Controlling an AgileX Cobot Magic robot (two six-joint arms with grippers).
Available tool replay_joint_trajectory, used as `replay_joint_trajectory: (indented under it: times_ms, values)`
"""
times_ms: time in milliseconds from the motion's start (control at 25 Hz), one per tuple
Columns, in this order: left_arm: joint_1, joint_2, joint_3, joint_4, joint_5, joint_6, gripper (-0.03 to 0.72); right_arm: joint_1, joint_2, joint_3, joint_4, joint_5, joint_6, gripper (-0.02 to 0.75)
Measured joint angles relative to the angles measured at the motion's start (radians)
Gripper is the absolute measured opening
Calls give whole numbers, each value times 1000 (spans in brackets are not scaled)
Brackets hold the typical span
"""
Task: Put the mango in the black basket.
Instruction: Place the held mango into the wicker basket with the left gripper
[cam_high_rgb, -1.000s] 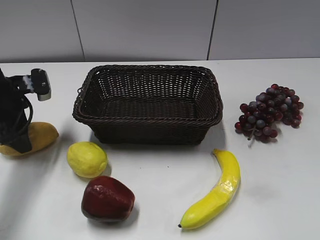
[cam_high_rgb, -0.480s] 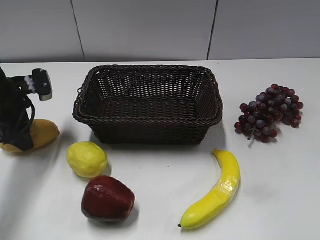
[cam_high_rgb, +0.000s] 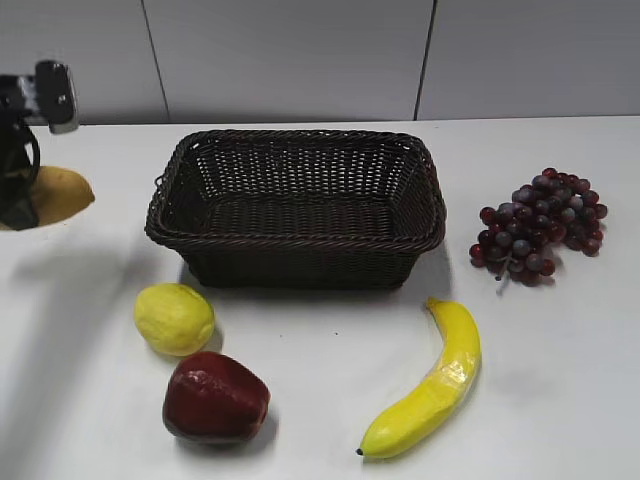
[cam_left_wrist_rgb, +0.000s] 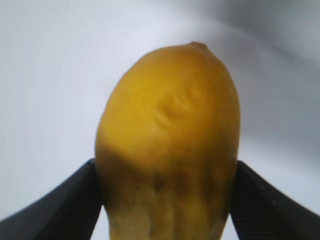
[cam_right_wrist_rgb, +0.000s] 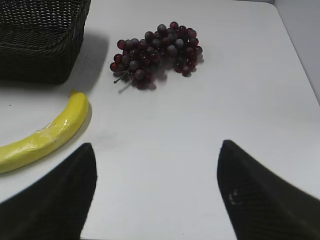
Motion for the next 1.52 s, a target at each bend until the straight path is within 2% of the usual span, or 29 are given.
replay_joint_trajectory:
  times_ms: [200, 360, 520, 720, 920, 1320, 1440, 1520]
  values:
    - [-84, -1, -211, 8, 74, 0, 562, 0, 0, 0, 0, 0, 0, 575]
    - [-210, 14, -370, 8, 84, 0, 562, 0, 0, 0, 0, 0, 0, 575]
    - [-329, 75, -441, 5, 72, 0, 562, 0, 0, 0, 0, 0, 0, 575]
    - [-426, 192, -451, 4, 3, 0, 562, 0, 0, 0, 0, 0, 0, 575]
    - [-471, 292, -451, -3, -84, 0, 562, 0, 0, 0, 0, 0, 0, 575]
    - [-474, 401, -451, -99, -97, 1, 565, 0, 0, 0, 0, 0, 0, 575]
    - [-474, 401, -451, -128, -96, 1, 657, 0, 0, 0, 0, 0, 0, 575]
    - [-474, 401, -451, -133, -95, 1, 672, 0, 0, 0, 0, 0, 0, 575]
